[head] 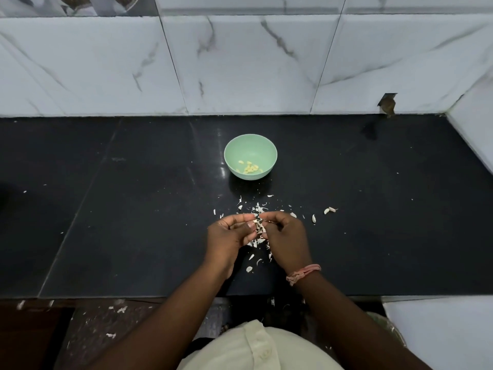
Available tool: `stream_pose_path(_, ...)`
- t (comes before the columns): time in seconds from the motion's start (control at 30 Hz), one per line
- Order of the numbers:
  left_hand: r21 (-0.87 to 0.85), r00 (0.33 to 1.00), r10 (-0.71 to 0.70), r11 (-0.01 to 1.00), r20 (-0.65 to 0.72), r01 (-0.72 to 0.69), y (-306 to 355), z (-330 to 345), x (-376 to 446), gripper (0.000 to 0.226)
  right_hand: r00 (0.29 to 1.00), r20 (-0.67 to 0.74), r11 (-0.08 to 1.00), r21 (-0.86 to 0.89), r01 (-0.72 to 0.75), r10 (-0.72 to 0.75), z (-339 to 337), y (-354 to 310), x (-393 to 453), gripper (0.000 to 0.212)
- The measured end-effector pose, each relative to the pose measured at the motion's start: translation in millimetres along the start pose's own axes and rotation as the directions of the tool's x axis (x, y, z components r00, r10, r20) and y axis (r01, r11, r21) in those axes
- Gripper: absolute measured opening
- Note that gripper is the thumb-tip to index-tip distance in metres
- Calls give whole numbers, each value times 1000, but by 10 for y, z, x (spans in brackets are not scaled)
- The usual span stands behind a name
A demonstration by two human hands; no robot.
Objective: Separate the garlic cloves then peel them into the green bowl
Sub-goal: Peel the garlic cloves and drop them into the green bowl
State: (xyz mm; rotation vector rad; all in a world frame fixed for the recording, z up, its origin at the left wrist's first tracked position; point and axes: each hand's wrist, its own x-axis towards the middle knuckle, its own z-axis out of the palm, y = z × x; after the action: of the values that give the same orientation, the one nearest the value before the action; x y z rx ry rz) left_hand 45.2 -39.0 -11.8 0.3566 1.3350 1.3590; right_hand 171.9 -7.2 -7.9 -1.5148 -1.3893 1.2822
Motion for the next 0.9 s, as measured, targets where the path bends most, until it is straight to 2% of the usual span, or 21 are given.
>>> stream_pose_path(0.07,36,1000,15,999,-12,-15,-36,58,16,15,1000,17,999,-41,23,-22,-24,-19,11,21)
stream_pose_path(0.2,154,996,87,984,-2,-86,-83,139,14,16,996,83,1000,-15,28,-26,-100,-62,35,20)
stream_pose_path(0.43,40,992,88,996,-94,-84,-88,294,-18,15,999,33,1000,-13,-10,10,-126,1,131,9)
stream_pose_path(0.67,85,988,125,989,-89,-117,-69,317,-66,16,997,73,999,37,-39,36,-157,-32,160,6)
stream_pose_path(0.9,115,992,107,988,-61,-100,-8,291,-7,15,985,171,996,84,2,-17,-222,-124,160,20)
